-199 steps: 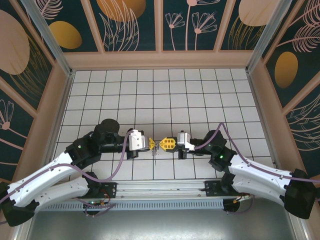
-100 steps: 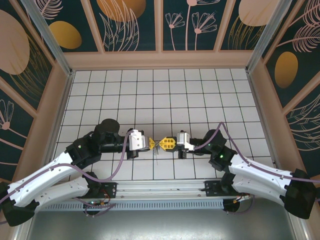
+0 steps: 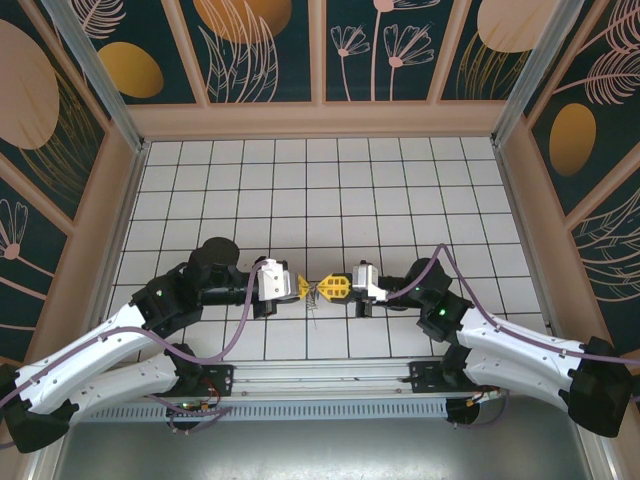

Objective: Put the keys on the keyring

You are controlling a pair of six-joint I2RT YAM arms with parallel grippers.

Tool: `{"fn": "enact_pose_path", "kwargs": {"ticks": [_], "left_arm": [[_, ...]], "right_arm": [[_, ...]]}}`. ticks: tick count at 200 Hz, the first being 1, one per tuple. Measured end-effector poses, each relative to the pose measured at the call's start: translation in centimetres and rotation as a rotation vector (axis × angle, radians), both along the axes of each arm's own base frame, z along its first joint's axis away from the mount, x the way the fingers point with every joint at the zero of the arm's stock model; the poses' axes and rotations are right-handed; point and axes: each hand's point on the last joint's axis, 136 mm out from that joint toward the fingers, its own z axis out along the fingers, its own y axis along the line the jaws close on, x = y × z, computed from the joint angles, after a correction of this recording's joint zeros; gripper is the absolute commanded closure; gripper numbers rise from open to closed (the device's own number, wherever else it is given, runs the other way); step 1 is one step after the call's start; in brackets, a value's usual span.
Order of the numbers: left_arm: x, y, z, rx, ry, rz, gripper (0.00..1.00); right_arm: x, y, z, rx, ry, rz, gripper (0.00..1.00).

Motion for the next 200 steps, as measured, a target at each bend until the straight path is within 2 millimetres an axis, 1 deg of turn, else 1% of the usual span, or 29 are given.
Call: {"fn": "enact_pose_path", "kwargs": {"ticks": [120, 200], "left_arm": [[0.1, 0.05, -0.16, 0.006, 0.003, 0.005, 1.0], [0.13, 0.01, -0.16, 0.007, 0.004, 0.005, 1.0]], "right_arm": [[0.22, 0.27, -0.66, -0.034, -0.001, -0.003, 1.0], [0.4, 0.19, -0.65, -0.054, -0.062, -0.021, 1.0]]}}
